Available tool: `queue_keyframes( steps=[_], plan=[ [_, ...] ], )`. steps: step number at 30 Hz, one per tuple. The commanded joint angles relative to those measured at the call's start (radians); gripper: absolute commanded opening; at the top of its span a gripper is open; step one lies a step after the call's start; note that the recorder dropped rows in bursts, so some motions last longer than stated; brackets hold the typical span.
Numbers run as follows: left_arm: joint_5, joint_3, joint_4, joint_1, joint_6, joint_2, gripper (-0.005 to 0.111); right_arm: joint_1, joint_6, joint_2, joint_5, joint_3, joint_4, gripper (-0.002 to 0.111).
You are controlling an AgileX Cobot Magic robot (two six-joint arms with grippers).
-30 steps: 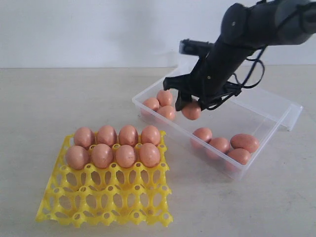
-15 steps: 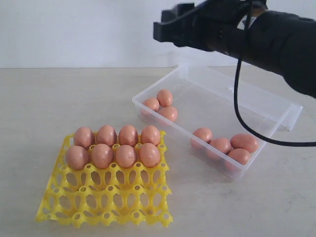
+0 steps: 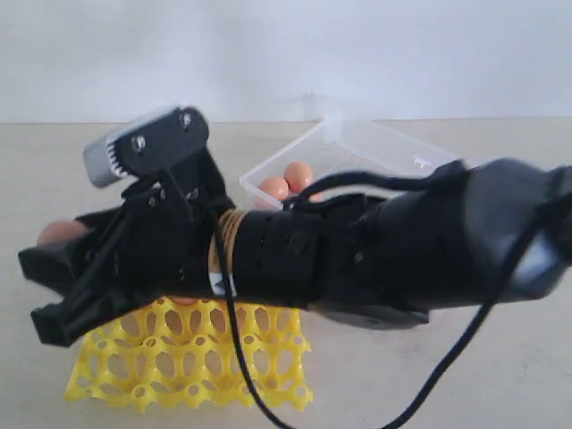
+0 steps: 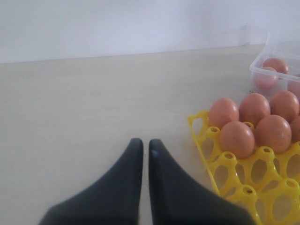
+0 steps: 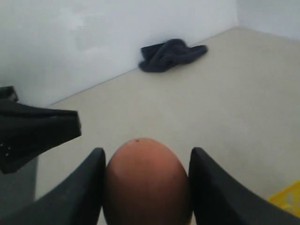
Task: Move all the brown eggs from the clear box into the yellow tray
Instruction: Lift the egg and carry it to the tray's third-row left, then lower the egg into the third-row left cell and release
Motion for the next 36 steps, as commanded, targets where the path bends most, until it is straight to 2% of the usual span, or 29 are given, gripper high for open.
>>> queue_keyframes(
  steps=[1,6,10,16,21,27,33,36],
  plan=[
    [-0.004,0.004,0.001,-0.004,0.001,-0.003,0.004,-0.003,0.086,0.117,-0.167,-0.003,0.046,0.000],
    [-0.004,0.004,0.001,-0.004,0.001,-0.003,0.004,-0.003,0.057,0.179,-0.169,-0.003,0.087,0.000],
    [-0.004,0.004,0.001,-0.004,0.001,-0.003,0.004,-0.003,-0.069,0.210,-0.165,-0.003,0.143,0.000],
    [-0.004,0.004,0.001,-0.004,0.001,-0.003,0.004,-0.003,-0.081,0.227,-0.101,-0.013,0.251,0.000],
    [-0.004,0.004,0.001,-0.004,0.001,-0.003,0.004,-0.003,-0.081,0.227,0.065,-0.088,0.251,0.000],
    [-0.004,0.004,0.001,-0.004,0.001,-0.003,0.004,-0.003,-0.056,0.227,0.422,-0.213,0.239,0.000],
    [-0.004,0.004,0.001,-0.004,0.001,-0.003,0.004,0.005,-0.056,0.227,0.385,-0.221,0.231,0.000],
    [-0.004,0.004,0.001,-0.004,0.001,-0.003,0.004,0.019,-0.058,0.227,0.378,-0.221,0.152,0.000]
  ],
)
